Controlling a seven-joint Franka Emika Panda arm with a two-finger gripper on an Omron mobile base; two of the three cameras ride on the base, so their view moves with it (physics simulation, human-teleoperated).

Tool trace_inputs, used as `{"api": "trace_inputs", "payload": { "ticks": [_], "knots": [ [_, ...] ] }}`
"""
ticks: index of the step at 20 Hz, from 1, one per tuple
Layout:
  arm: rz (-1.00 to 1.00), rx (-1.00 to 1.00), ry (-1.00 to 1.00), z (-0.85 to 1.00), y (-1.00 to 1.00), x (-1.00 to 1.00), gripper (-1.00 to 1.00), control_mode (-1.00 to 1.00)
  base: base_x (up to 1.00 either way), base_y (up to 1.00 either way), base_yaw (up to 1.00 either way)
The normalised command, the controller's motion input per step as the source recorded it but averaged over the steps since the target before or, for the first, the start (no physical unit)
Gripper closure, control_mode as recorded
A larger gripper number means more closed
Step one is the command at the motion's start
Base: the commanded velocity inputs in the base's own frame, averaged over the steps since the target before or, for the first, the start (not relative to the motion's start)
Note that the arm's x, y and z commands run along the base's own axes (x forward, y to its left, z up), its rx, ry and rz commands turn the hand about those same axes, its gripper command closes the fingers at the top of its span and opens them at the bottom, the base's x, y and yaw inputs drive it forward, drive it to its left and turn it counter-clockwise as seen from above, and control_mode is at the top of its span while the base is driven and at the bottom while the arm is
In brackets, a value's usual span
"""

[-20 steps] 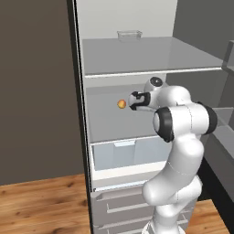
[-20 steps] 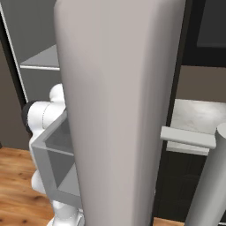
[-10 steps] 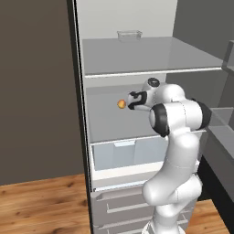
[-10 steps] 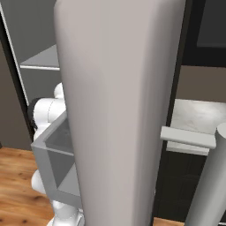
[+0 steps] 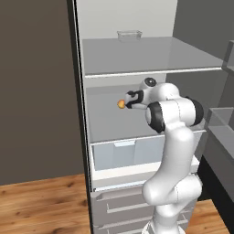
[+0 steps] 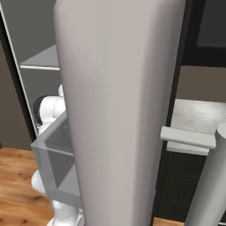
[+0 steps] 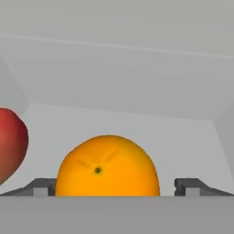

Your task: Pick the mango and orange from the fridge and place them on the plate next to the blender to make a fruit smoothie.

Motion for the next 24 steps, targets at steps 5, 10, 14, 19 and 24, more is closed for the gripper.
{"api": "trace_inputs", "payload": {
  "ticks": [5,10,14,19,24],
  "knots": [
    [0.0,0.0,0.0,-0.18,0.0,0.17,-1.0,-1.0,0.0,0.0,0.0],
    [0.0,-0.03,0.0,-0.52,0.0,-0.02,1.0,-1.0,0.0,0.0,0.0],
    [0.0,-0.06,0.0,-0.53,0.0,-0.37,1.0,-1.0,0.0,0.0,0.0],
    [0.0,0.0,-0.09,-0.28,0.0,-0.71,1.0,-1.0,0.0,0.0,0.0],
    [-0.01,0.03,-0.21,0.06,-0.04,-1.0,1.0,-1.0,0.0,0.0,0.0]
  ]
}}
